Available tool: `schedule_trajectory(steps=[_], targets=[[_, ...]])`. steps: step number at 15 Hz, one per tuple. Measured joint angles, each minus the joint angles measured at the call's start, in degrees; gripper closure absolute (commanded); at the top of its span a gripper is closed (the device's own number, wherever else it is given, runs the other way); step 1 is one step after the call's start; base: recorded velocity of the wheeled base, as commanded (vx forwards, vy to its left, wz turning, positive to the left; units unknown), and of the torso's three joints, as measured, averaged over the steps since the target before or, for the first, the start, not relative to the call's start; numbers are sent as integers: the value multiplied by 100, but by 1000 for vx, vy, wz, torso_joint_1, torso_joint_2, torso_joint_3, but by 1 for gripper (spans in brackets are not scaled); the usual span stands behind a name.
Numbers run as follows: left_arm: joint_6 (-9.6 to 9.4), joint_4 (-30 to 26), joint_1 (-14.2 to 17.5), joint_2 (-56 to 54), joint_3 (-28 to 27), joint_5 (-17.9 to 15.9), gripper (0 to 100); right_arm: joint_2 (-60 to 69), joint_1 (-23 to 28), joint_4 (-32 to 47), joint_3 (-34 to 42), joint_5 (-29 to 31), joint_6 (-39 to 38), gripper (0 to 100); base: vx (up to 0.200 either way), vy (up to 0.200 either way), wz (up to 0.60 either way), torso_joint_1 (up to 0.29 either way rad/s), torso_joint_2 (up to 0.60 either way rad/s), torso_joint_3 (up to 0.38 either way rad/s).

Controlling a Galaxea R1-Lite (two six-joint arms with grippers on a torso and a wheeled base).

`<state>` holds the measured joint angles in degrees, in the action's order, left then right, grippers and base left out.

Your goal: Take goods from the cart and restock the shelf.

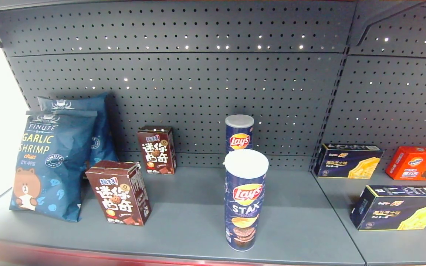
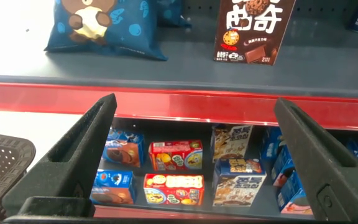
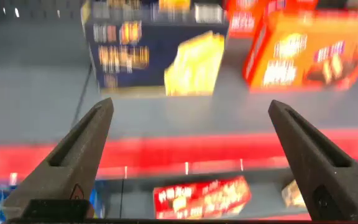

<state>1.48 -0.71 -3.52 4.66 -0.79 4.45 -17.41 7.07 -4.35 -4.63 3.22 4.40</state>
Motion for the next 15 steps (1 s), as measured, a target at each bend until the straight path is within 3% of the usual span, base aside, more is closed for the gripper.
schedule_trajectory(steps=[3,6,10,12,14,15], targets=[[7,2,15,-2,0,9,0,862,127,533,233,17,-88,0,0,0,0,0,0,0],[0,2,55,-12,0,26,0,1137,505,536,274,61,-172,0,0,0,0,0,0,0],[-2,6,91,-23,0,11,0,1234,580,528,285,-104,-312,0,0,0,0,0,0,0],[-2,9,96,-23,5,9,0,1246,591,497,296,312,-350,0,0,0,0,0,0,0],[-9,9,96,-23,5,1,0,1253,590,422,325,1237,-345,0,0,0,0,0,0,0],[-9,9,100,-23,5,0,0,1253,555,413,336,1151,-339,0,0,0,0,0,0,0]])
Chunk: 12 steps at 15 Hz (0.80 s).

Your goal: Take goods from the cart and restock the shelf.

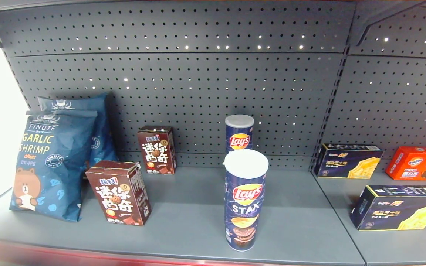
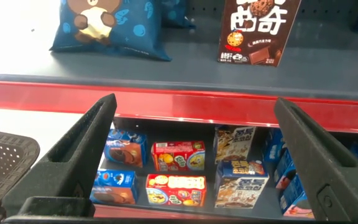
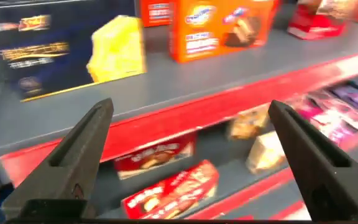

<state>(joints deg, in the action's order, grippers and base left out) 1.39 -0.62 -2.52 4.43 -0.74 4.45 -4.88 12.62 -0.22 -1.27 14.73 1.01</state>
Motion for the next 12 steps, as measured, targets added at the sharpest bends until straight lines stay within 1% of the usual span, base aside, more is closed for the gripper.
schedule_trajectory(steps=[1,2,3,9,11,12], targets=[[-2,0,0,0,0,-11,0,0,-41,-7,12,-560,10,0,0,0,0,0,0,0],[0,7,-1,0,0,-54,0,0,-83,0,50,-1276,18,0,0,0,0,0,0,0],[0,7,-1,0,0,-104,0,2,-113,1,83,-1524,-1,0,0,0,0,0,0,0],[-24,11,0,-5,6,-145,0,0,-160,6,122,-1559,-46,0,0,0,0,0,0,0],[-49,11,-1,-10,6,-199,0,0,-160,6,127,-1559,-48,0,0,0,-600,2,5,7],[-50,13,-1,-10,6,-227,0,-2,-165,9,127,-1563,-50,0,0,0,0,0,0,0]])
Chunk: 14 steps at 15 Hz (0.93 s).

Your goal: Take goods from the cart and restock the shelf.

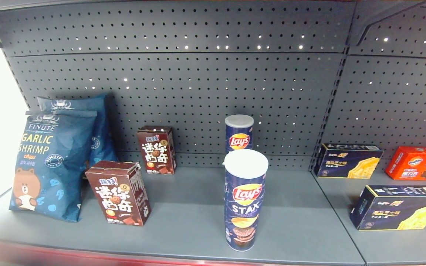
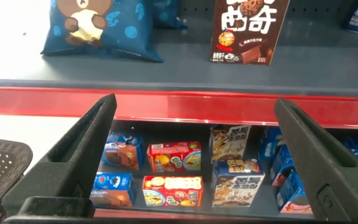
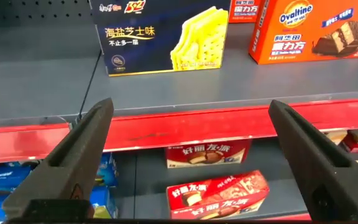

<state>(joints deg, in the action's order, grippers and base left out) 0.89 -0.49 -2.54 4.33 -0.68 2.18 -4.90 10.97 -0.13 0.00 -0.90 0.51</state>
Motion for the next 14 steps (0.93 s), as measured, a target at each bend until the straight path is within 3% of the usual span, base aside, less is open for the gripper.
schedule_trajectory(steps=[14], targets=[[12,0,-2,-1,-5,6,0,-6,5,0,0,4,-2,0,0,14,0,1,0,1]])
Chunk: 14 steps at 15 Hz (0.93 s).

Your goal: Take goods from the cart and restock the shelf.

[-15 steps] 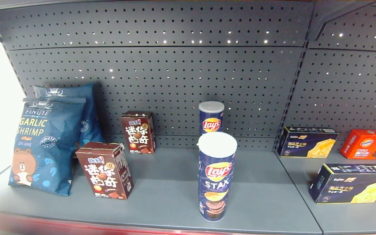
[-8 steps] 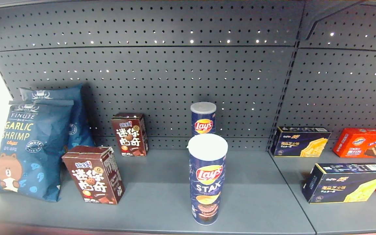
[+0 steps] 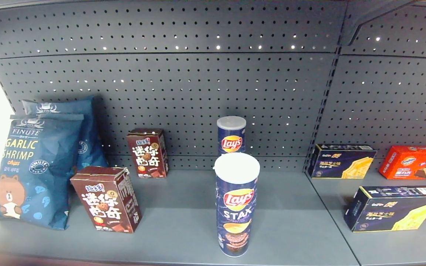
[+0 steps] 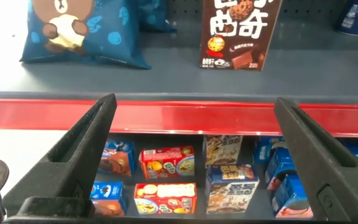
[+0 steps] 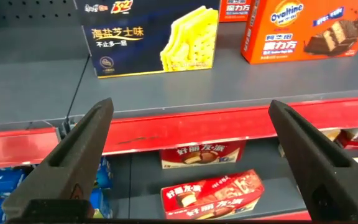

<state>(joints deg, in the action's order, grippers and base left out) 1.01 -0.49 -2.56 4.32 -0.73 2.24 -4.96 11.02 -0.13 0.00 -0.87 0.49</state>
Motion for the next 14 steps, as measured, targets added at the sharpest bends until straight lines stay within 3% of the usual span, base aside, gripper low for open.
schedule_trajectory(steps=[12,14], targets=[[0,-5,0,0,2,2,0,-7,0,2,0,0,2,0,0,0,0,0,0,0],[2,-5,9,-2,5,2,0,-13,-195,9,0,0,2,0,0,0,0,0,0,0]])
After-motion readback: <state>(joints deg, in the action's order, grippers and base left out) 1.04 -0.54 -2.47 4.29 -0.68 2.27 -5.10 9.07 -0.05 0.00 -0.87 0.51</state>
